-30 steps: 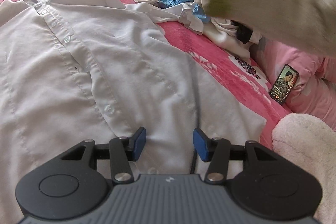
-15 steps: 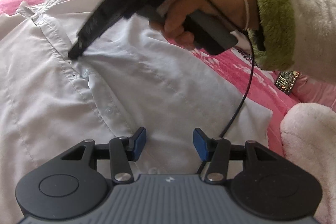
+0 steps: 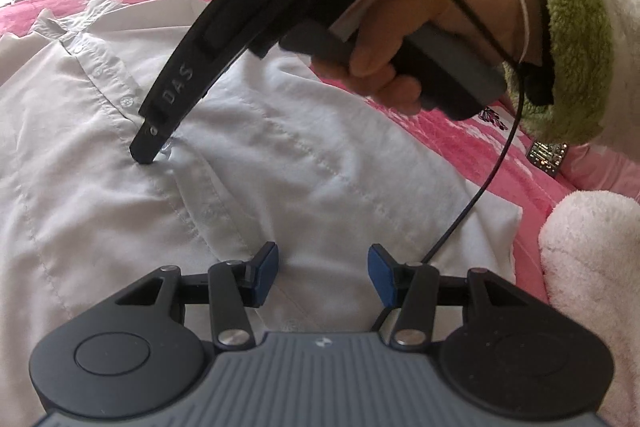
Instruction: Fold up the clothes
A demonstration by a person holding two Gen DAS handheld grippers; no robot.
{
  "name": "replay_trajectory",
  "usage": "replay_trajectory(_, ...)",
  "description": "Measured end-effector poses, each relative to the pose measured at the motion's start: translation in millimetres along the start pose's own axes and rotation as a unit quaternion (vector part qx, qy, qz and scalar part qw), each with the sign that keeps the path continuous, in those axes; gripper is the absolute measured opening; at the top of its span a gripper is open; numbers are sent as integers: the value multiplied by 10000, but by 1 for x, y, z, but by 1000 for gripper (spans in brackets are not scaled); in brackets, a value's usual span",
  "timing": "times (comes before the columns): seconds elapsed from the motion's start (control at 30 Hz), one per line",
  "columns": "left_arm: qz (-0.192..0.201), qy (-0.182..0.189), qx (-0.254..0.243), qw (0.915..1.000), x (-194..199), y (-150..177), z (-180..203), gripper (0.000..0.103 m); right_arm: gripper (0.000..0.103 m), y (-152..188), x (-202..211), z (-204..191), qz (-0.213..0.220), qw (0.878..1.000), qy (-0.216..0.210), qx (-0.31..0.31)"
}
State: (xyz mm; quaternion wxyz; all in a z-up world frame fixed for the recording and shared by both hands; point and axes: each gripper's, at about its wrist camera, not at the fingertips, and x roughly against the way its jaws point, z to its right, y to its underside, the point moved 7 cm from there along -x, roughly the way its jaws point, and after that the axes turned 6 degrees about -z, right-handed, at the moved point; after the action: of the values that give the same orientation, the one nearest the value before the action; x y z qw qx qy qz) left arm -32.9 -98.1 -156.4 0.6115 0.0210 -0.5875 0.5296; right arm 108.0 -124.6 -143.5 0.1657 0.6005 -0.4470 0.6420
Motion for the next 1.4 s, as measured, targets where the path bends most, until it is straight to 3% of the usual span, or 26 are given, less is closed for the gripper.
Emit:
replay_trajectory(0.37,39,24,12,10000,1,1,0,52,17,5,1,10,159,9984,-168,-510)
replay_trajectory(0.43,42,29,19,10000,1,1,0,52,7,4,1,13,197,9980,-193,-571)
replay_trajectory(0.53,49,29,23,10000,1,1,-1,52,1,6,3,24,286,9949,-344,-906)
replay_trajectory(0.67,67,28,34,10000,1,1,-1,52,0,9,6,39,504,9827,-814,-1585)
replay_trajectory(0.9,77,34,51,10000,-1,1,0,52,0,10,20,52,1096,9422,-1882,-2545)
replay_trajectory(1.23,69,2,41,10000,0,2,1,52,0,-1,-15,35,833,9529,-1820,-2280)
replay_trajectory(1.4,57,1,73,10000,1,3,1,52,2,-9,20,54,1552,9397,-1701,-2530)
